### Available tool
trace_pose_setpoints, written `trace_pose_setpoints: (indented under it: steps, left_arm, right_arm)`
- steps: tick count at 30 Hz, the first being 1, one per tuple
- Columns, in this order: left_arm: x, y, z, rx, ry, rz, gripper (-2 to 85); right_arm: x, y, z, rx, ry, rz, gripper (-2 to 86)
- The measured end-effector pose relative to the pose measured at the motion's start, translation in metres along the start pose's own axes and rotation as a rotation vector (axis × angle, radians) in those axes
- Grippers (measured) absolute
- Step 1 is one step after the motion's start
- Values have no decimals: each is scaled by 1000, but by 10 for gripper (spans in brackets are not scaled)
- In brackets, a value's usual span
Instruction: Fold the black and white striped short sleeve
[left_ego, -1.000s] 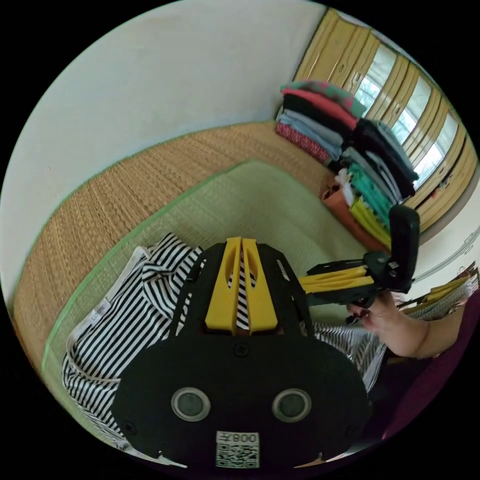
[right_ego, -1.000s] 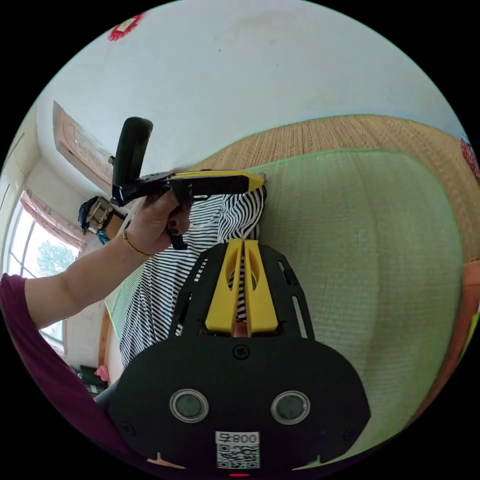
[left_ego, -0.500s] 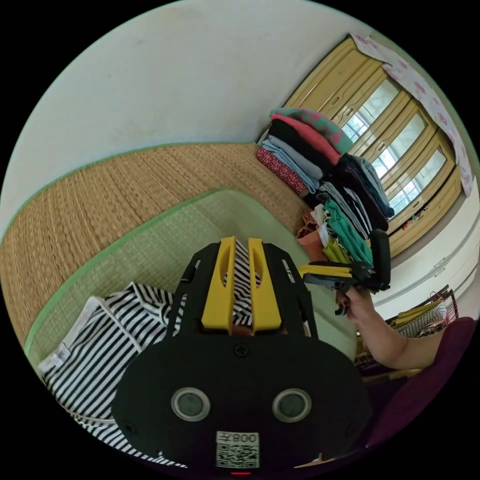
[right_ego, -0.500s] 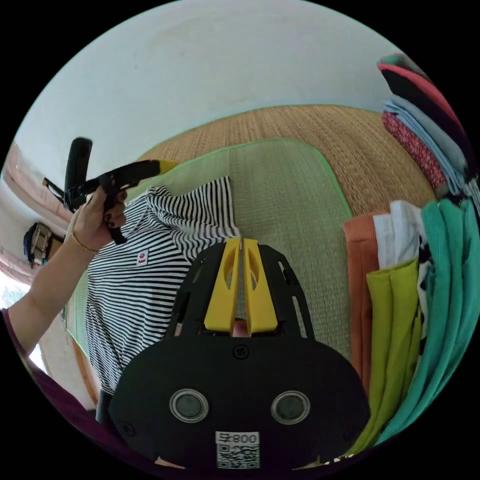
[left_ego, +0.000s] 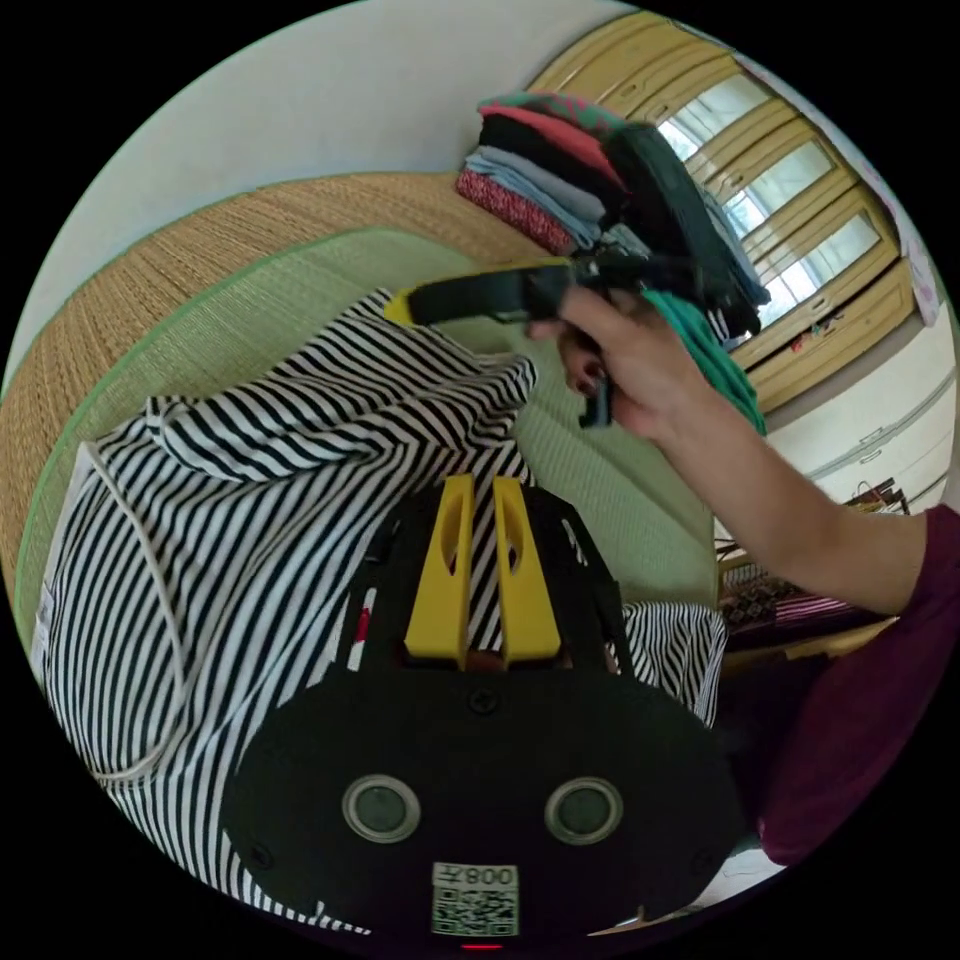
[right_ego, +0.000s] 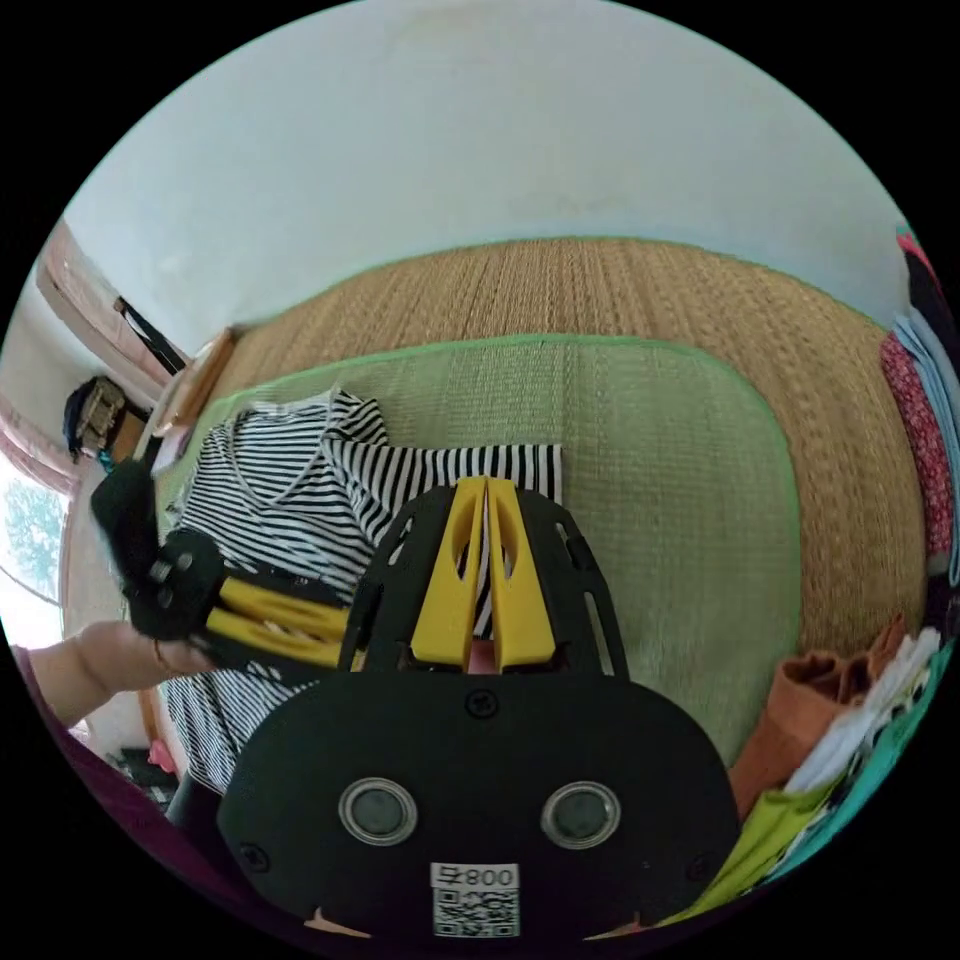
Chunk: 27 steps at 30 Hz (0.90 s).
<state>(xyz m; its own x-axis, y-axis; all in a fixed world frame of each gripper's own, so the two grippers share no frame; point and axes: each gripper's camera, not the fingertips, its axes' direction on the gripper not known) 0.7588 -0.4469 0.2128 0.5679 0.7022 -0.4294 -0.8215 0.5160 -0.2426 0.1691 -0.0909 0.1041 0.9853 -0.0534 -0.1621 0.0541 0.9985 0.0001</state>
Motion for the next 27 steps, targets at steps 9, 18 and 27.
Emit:
trace_pose_setpoints:
  steps: [9,18,27]
  left_arm:
    - [-20,67,14,66,70,-63,10]
    - [-57,208,-23,223,35,-242,13]
    - [-94,313,-18,256,34,-356,10]
  right_arm:
    - [34,-34,-2,55,4,136,0]
    - [13,-36,-29,143,-26,120,0]
    - [19,-23,-30,129,95,289,0]
